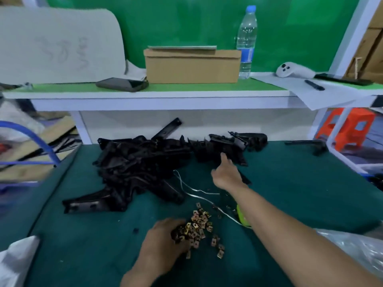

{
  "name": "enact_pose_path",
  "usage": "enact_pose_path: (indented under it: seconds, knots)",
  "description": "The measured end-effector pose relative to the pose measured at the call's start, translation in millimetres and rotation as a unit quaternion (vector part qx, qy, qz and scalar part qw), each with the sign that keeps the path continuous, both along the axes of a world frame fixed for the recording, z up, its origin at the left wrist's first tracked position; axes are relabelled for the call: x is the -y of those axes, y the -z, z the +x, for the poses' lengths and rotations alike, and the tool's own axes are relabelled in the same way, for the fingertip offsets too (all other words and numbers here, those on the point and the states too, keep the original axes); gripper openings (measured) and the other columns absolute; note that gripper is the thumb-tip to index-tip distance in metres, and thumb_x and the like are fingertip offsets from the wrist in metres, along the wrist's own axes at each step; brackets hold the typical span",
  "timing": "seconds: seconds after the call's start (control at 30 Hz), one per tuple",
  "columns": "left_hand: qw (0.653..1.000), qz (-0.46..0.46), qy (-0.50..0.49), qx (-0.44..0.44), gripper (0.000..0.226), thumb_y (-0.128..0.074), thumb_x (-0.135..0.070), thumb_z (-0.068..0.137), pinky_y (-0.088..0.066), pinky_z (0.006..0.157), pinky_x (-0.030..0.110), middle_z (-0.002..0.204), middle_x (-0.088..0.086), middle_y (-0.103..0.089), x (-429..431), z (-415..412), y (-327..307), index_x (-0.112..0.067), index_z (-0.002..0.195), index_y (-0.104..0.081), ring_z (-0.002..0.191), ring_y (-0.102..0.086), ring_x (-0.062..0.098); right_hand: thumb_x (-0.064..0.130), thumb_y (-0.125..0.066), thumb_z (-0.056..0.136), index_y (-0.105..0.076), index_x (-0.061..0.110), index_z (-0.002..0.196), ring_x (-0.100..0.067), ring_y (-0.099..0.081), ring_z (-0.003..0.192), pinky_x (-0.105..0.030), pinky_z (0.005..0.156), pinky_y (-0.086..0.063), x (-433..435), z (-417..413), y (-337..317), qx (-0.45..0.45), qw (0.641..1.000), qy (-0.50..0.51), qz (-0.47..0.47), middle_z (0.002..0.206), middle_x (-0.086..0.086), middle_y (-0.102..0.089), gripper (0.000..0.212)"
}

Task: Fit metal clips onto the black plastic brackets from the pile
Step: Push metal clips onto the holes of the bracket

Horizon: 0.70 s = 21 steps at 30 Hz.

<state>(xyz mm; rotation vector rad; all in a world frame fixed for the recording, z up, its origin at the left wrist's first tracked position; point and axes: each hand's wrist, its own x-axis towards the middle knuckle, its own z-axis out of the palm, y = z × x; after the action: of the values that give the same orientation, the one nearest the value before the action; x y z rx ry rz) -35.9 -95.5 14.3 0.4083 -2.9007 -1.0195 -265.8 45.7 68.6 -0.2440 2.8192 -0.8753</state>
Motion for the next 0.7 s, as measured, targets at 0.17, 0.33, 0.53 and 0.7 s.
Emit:
enact_pose_path:
  seconds: [0.17,0.33,0.53,0.7]
  knots:
    - [0.998,0.048,-0.02,-0.021,0.021,-0.081,-0.042,0.07,-0.047,0.078,0.011,0.092,-0.036,-0.06,0.9,-9.3,1.5,-0.054,0.086,-0.073,0.089,-0.056,-0.011,0.042,-0.065,0.092,-0.016,0.019,0.154,-0.023,-0.059,0.072,-0.032,0.056,-0.046,15.0,-36.6,10.6,0.014,0.994,0.106,0.018,0.085,-0.004,-0.057,0.082]
    - [0.995,0.014,-0.065,-0.075,0.015,-0.078,-0.036,0.083,-0.039,0.061,0.003,0.071,-0.041,-0.061,4.6,-19.2,-0.6,-0.05,0.085,-0.072,0.081,-0.057,-0.017,0.027,-0.064,0.089,-0.042,0.019,0.132,-0.028,-0.058,0.08,-0.034,0.068,-0.05,19.3,-45.8,23.2,-0.007,0.988,0.154,0.02,0.086,-0.002,-0.053,0.05]
    - [0.965,0.136,-0.19,-0.12,0.016,-0.066,-0.037,0.093,-0.047,0.056,0.014,0.071,-0.033,-0.068,-4.5,-25.7,0.9,-0.048,0.081,-0.066,0.067,-0.065,-0.011,0.022,-0.055,0.085,-0.053,0.032,0.123,-0.025,-0.058,0.079,-0.033,0.072,-0.047,-19.3,-5.5,12.0,-0.031,0.985,0.17,-0.012,0.079,0.005,-0.057,0.039]
    - [0.955,0.219,-0.154,-0.132,0.03,-0.08,-0.021,0.084,-0.048,0.054,0.007,0.069,-0.02,-0.073,-16.0,-25.0,-0.1,-0.048,0.083,-0.067,0.061,-0.069,-0.001,0.007,-0.061,0.093,-0.058,0.0,0.117,-0.023,-0.056,0.057,-0.031,0.055,-0.046,-52.9,71.5,11.1,0.202,0.87,0.047,-0.447,0.072,-0.014,-0.066,0.026]
